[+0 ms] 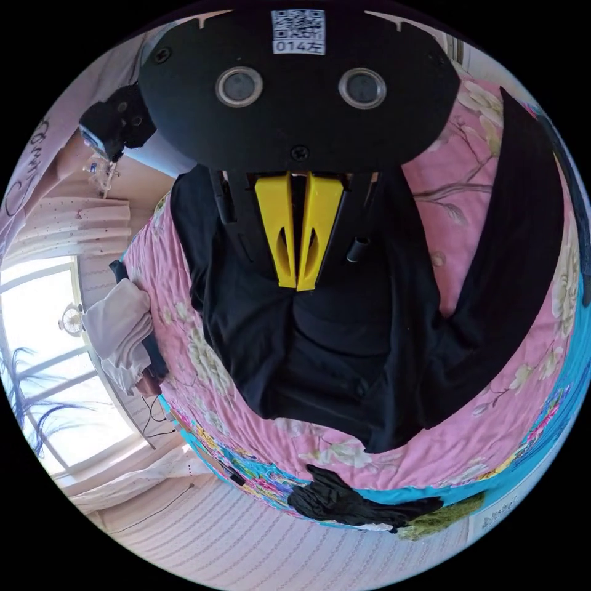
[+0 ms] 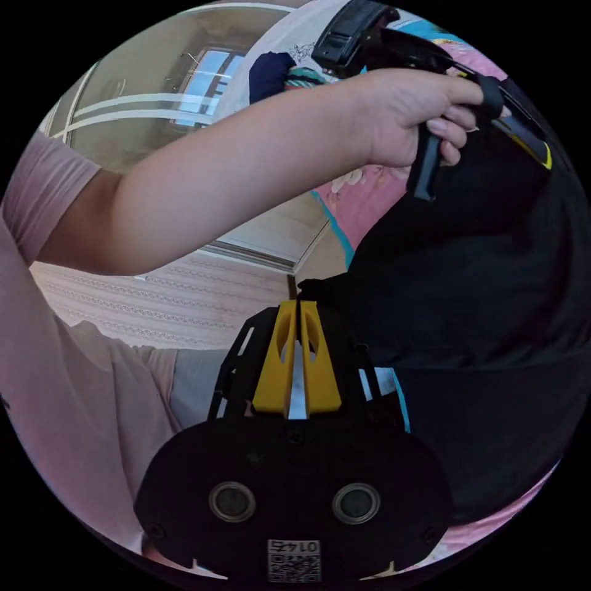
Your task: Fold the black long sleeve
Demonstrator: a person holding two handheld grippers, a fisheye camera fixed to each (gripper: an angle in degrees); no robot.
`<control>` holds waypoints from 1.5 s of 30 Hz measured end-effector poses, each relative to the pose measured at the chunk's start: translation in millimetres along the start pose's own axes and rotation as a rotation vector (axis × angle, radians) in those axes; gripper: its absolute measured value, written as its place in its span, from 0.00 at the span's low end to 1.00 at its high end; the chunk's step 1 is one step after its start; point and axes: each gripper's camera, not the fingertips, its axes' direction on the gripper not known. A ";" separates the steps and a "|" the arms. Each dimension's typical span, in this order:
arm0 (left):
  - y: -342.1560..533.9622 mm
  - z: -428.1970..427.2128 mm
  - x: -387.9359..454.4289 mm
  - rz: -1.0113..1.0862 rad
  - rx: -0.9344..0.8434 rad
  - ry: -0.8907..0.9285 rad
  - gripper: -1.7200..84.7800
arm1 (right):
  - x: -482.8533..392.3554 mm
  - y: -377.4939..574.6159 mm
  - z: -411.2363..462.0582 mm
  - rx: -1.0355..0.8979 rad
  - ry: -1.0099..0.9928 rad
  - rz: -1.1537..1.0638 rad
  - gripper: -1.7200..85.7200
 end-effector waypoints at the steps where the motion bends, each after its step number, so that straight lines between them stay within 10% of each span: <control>1: -0.6 -2.5 -2.6 0.000 -0.002 0.000 0.01 | -0.4 -8.9 16.6 -0.043 0.000 -0.008 0.06; 7: -12.8 -46.1 -23.0 -0.034 -0.004 -0.044 0.01 | 8.7 -9.4 11.4 -0.101 0.024 -0.003 0.11; 17: -200.1 -49.9 36.9 0.143 0.103 0.029 0.10 | 167.8 40.1 -233.0 0.504 0.618 0.472 0.15; 37: -349.3 -27.6 82.2 0.280 -0.113 -0.023 0.01 | 255.6 -10.2 -236.6 0.654 0.413 0.497 0.02; 45: -326.8 -177.6 26.6 0.127 -0.097 0.121 0.10 | 249.6 -31.3 -214.7 0.595 0.552 0.519 0.02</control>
